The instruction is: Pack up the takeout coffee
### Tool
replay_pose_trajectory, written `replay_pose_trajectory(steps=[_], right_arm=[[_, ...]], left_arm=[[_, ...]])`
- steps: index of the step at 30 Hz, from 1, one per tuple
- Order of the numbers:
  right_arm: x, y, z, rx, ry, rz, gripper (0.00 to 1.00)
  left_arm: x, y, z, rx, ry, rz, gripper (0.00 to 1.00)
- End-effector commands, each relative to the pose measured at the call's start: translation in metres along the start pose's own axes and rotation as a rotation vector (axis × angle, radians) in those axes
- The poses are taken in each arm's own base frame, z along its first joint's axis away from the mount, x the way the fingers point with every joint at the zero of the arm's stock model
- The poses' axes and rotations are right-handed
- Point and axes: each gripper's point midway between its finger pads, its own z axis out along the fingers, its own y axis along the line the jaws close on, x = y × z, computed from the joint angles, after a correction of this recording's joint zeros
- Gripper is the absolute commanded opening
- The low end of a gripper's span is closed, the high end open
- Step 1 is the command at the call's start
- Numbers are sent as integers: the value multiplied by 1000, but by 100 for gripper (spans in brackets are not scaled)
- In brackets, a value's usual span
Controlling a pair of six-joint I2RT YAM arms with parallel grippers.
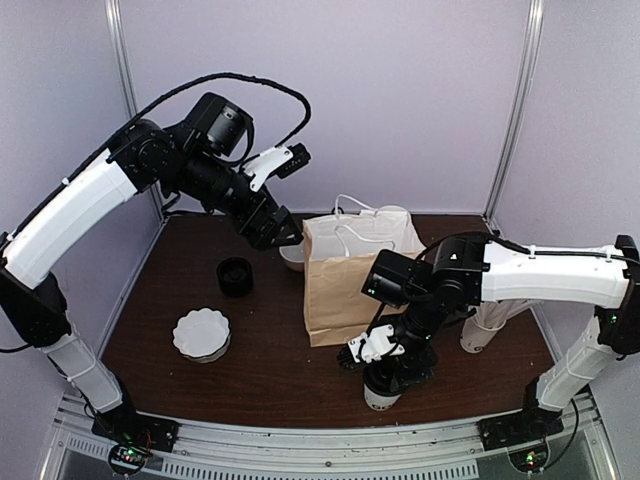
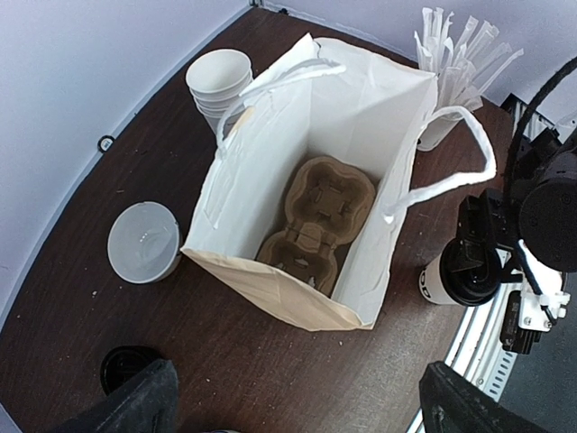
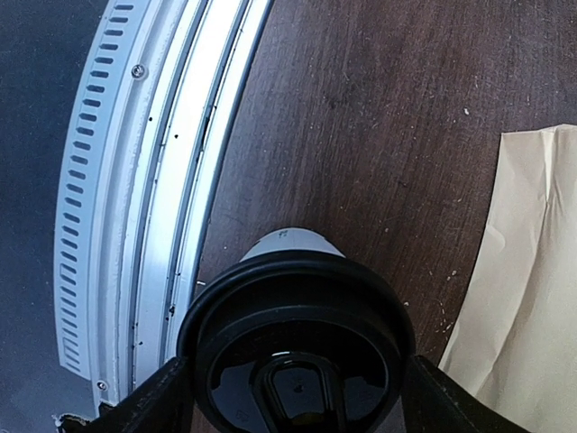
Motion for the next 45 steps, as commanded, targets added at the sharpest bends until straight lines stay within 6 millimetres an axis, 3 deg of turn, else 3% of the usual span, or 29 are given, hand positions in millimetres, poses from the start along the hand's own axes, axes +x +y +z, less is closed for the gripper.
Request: replay_pose_trajectory(steps=[1,9,13,16,18,24,28,34,38,45], right_arm=[[5,-3,7,20,35,-4,81],[6,3,10,-10,42,-4,81],[7,3,8,-9,43,-4,71],[3,3,-4,11,25,-13,68],[1,3,-19,25,13,-21,66],[-6,4,-89,82,-91,-46,63],[7,1,-131,117,-148,-7,63],[27,-7,-184,220,-277,90,63],[41,-5,-205,266,-314,134,63],[54,-7,-232,367,-333,162,62]], left_arm=[[-11,4,-8,-12,-58,-3,97],[-10,8,-4,-9,-52,-12,98],[-13,12,1,-12,-51,-14,98],[-16,15,6,-10,-52,-12,98],[-20,17,11,-10,-54,-4,97],[-43,21,30,28,-79,69,98],[-57,16,45,98,-97,79,98],[-60,42,69,36,-77,132,97],[-58,46,88,66,-61,170,93],[-66,37,120,178,-87,186,75]])
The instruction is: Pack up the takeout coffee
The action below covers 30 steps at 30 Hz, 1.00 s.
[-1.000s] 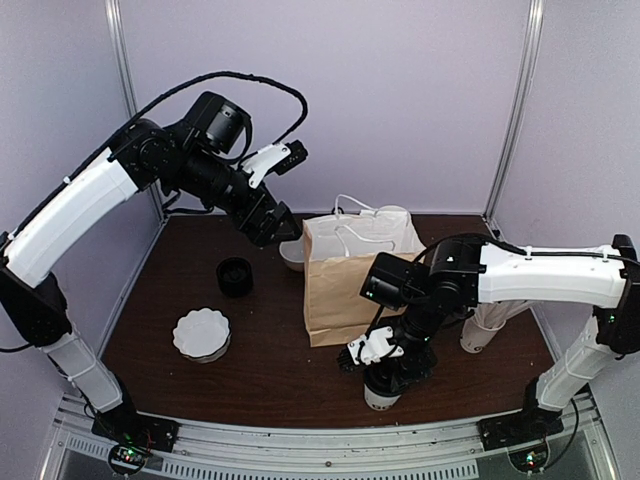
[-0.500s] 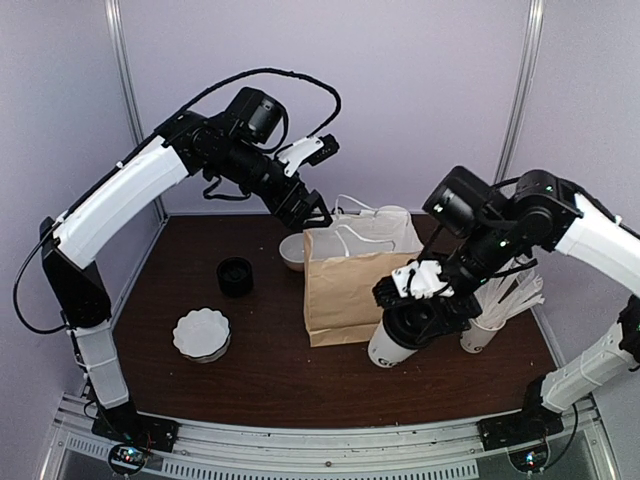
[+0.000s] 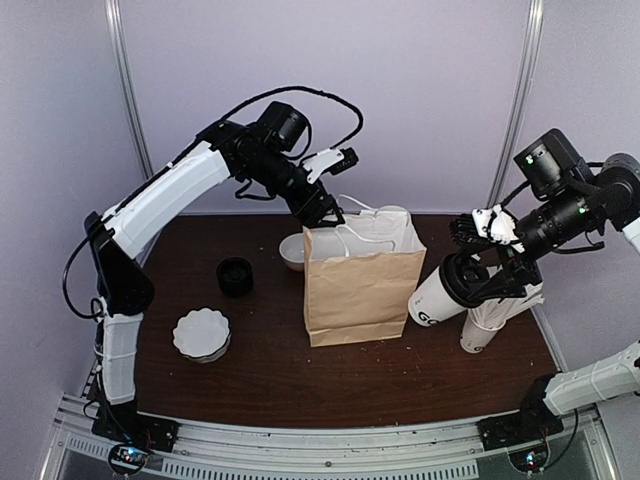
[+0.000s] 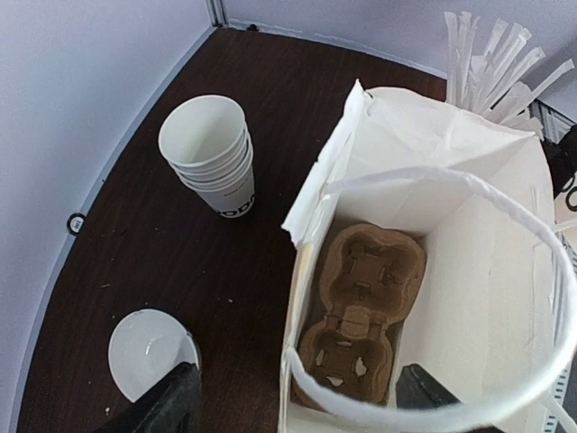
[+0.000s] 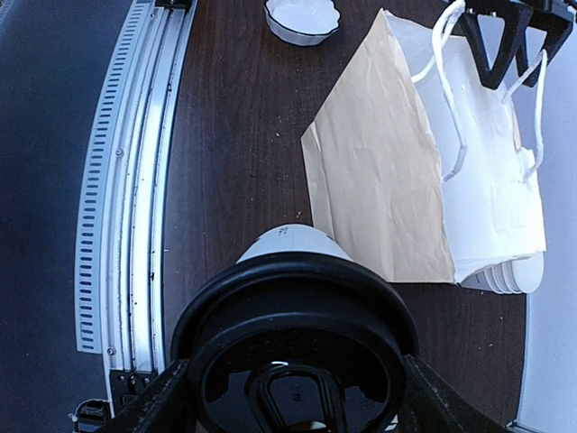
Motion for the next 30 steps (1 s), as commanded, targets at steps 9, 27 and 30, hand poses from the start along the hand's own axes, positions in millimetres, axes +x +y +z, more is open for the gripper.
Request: replay_pose_trajectory(steps=[9,27,30], right_arm=[[-11,-34,-58,219,-56,-5,61],[-81,-118,-23,283,-155,-44,61],[-90,-113,-9,257,-141,-84,61]], left_arm=[[-16,13,31,19,-69,36,46],[-13,-14,-15,62,-66,45,0],[-14,-19,-36,15,-67,52,0]])
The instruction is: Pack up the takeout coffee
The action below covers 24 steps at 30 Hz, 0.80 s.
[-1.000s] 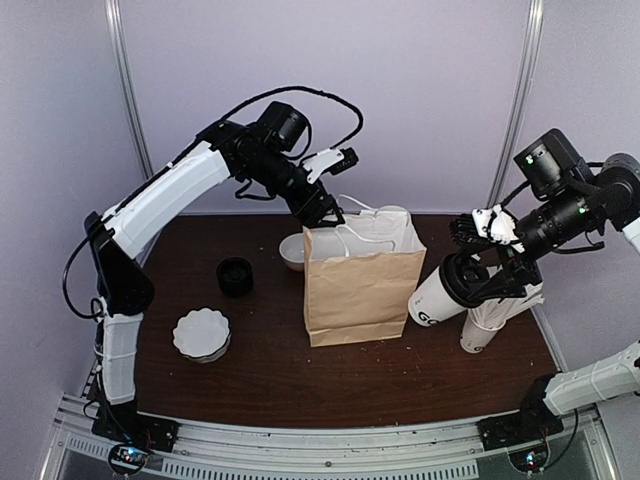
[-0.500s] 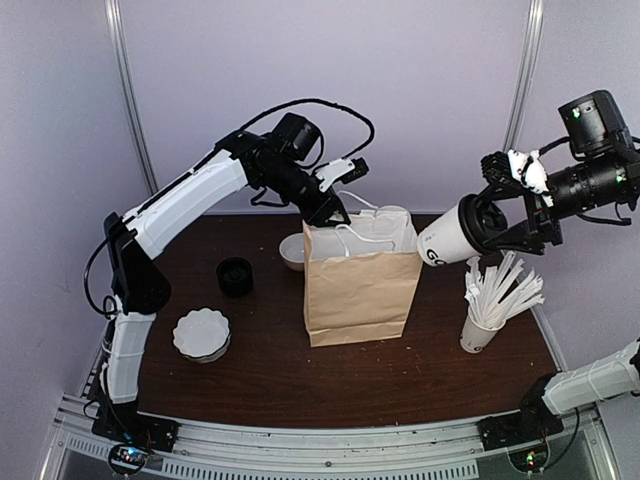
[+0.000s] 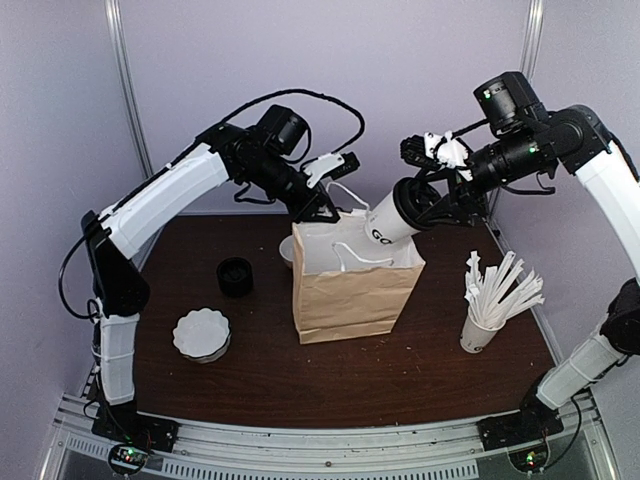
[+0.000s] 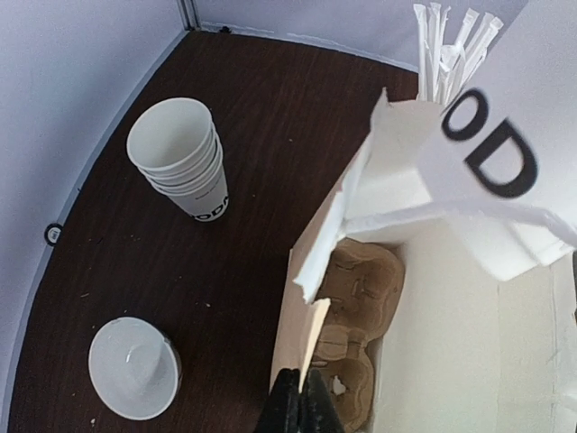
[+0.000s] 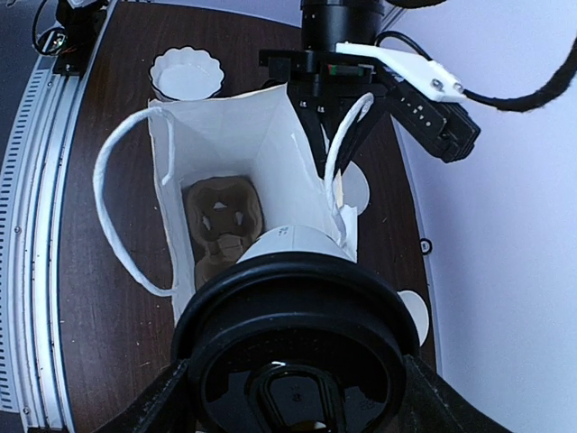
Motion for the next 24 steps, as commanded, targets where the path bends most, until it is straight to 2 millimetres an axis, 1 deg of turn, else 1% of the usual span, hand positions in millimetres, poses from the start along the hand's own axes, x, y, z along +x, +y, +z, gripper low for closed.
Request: replay_pose_trajectory(steps=[1,3,6,10,14,20,24], right_arm=[[-25,0,2,36,-35,-68,61],[-27,8,15,19,-5,-102,61],[-26,26,34,-26,40,-150,60],[-25,44,52,-47,96,-210,59],[-26,53,61,-43,122,-249,59],[-22,72,72,-70,157,-291,58],[-19,71,77,-52,169,-293,57]], left_arm=[[-20,-16,-54,-79,-62,44,0],[-18,-24,-59,-93,-51,56,0],[-14,-33,-60,-95,-35,54,0],[-9,-35,-57,-133,-10,24,0],[-8,-41,-53,-152,6,8,0],[-6,-45,-52,-181,13,1,0],[-2,-46,-51,-187,12,5,0]])
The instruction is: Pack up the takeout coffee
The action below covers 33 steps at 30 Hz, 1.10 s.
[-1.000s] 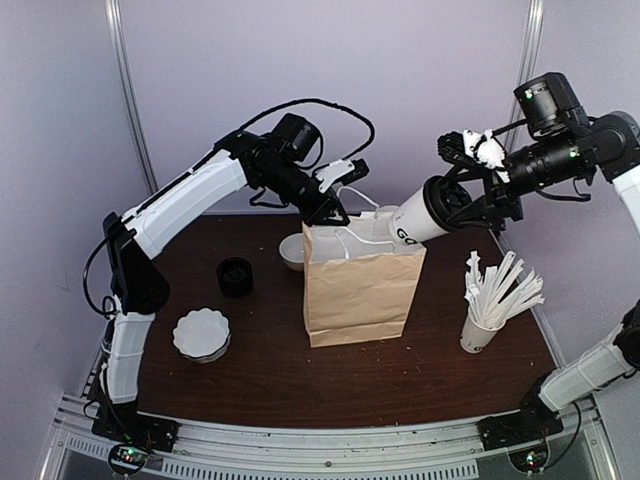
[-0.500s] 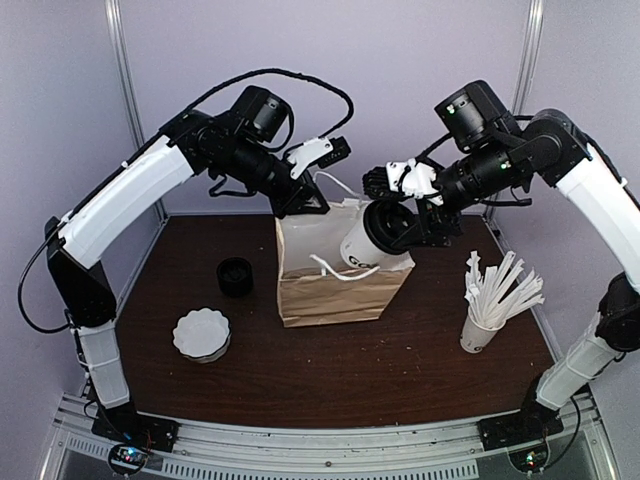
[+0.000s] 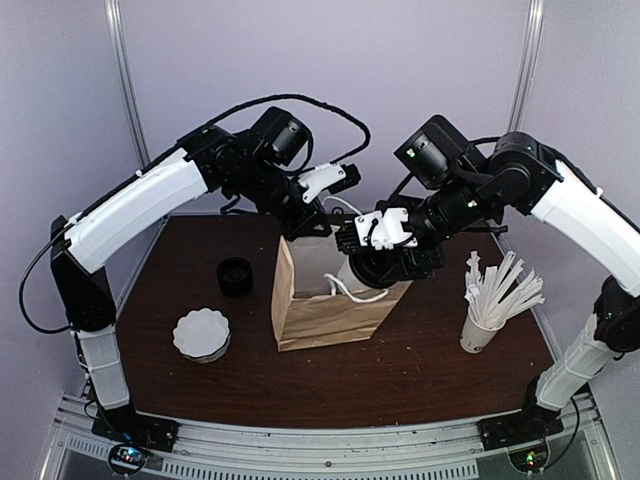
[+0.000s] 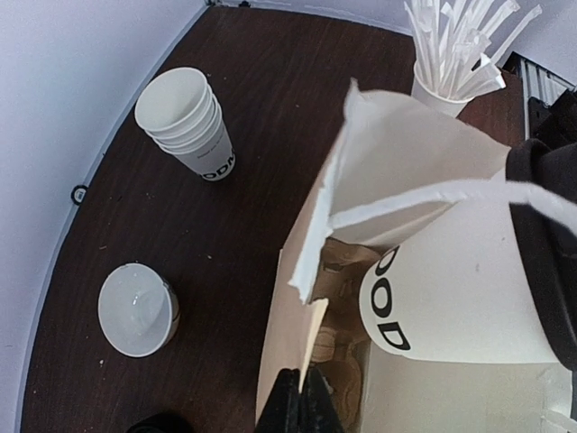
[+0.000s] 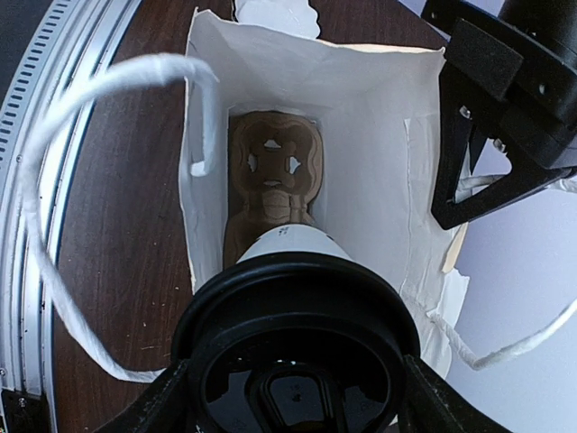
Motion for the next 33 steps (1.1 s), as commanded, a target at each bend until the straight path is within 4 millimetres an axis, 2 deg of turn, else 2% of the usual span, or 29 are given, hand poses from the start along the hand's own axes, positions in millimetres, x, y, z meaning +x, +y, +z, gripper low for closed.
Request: replay_pose_trajectory(steps=[1,6,10,19,22,24,25,29,33], right_arm=[[1,-10,2,67,21,-4,57],[-1,-13,13,82,28,9,58],[2,-7,23,56,47,-15,58],[0,-3,27,13,61,-65,58],[-2,9,29,-36,50,-75,57],[-1,15,27,-53,60,-90,57],[0,18,27,-63,68,-99,57],[5,32,24,-111,98,-121,56],[6,50,18,-161,113,-155,56]], left_arm=[[-10,4,-11,-43,-60,-8,0],[-10,-6,-11,-28,-92,10,0],[-13,-10,-14,-23,-114,12,0],[-13,-14,-20,-11,-141,5,0],[-11,-19,-23,2,-150,0,24],[-9,-21,-28,0,-155,4,47],[-10,-22,-33,1,-165,8,55],[-20,-32,-62,10,-216,47,67],[-36,-34,-109,-28,-322,78,76]])
